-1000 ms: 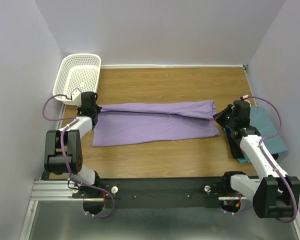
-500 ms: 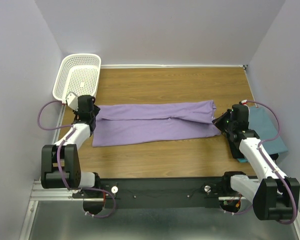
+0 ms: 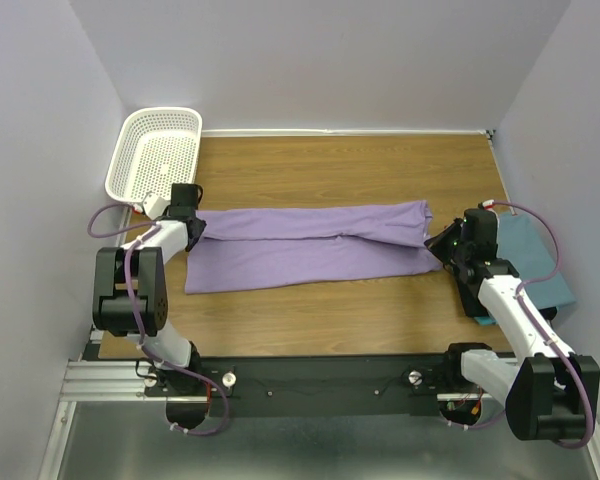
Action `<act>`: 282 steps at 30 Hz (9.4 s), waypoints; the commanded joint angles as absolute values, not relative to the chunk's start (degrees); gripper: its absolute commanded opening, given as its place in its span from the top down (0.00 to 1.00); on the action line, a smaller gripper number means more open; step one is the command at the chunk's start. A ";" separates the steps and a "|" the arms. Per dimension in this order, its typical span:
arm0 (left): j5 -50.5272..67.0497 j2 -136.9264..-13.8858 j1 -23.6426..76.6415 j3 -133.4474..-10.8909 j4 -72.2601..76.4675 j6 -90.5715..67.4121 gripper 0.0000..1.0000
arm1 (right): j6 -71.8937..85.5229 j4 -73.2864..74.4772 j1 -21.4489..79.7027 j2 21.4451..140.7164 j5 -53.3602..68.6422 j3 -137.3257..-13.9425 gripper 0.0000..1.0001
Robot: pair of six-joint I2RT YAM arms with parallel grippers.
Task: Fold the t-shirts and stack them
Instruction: Fold the tshirt
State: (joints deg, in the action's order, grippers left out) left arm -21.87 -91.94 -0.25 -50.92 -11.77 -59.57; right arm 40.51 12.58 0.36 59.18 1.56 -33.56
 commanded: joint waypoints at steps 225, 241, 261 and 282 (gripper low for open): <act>13.10 -119.09 55.90 -85.51 -15.38 -39.82 0.96 | 13.36 34.45 17.84 152.23 0.26 -131.57 0.27; 8.01 -101.35 40.70 -75.95 -11.60 -36.74 0.83 | 19.33 34.10 16.44 137.91 -10.19 -130.81 0.05; 7.12 -98.70 34.90 -69.18 -10.99 -35.68 0.84 | 20.57 31.65 24.87 139.66 -21.96 -122.87 0.46; 9.49 -99.05 32.52 -66.18 -9.41 -35.68 0.85 | 16.52 25.58 26.63 144.76 -26.72 -127.70 0.56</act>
